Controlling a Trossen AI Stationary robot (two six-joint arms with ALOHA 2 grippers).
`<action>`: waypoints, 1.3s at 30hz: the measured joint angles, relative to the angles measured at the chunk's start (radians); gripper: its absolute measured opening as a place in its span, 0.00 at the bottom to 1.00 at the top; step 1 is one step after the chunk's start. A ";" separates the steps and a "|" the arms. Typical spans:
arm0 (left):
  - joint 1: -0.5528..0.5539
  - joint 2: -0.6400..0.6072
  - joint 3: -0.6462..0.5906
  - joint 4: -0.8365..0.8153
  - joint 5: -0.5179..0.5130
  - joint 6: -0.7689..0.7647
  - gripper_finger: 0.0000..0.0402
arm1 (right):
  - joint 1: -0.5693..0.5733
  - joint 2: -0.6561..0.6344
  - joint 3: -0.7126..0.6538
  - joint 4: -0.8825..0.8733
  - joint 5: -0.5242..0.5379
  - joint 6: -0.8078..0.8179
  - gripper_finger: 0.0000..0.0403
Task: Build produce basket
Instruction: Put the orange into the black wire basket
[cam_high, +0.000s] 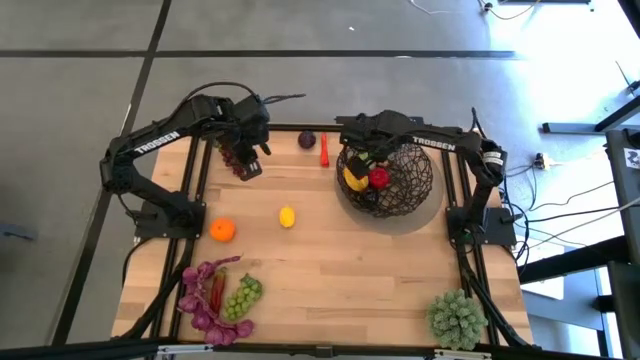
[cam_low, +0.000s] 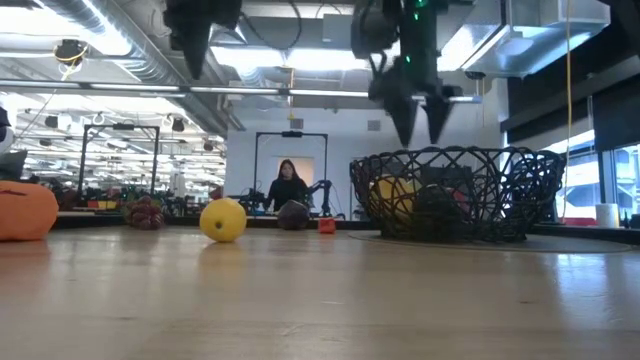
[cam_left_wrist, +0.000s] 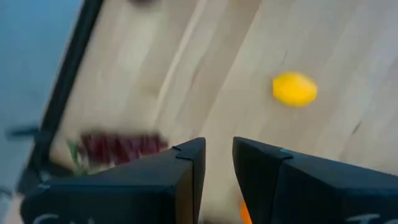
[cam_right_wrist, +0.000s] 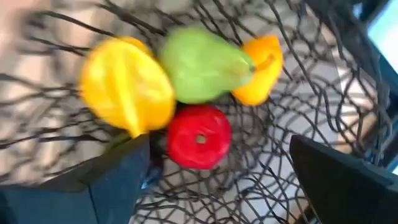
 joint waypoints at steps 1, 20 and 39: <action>0.000 0.000 0.000 -0.026 0.000 -0.020 0.18 | 0.010 0.000 0.023 0.001 0.004 -0.011 0.93; -0.158 -0.123 -0.110 -0.168 0.023 -0.412 0.18 | 0.162 0.000 0.212 0.057 -0.152 -0.350 0.93; -0.425 -0.491 -0.659 0.008 0.038 -1.045 0.18 | 0.222 0.000 0.212 0.120 -0.241 -0.277 0.93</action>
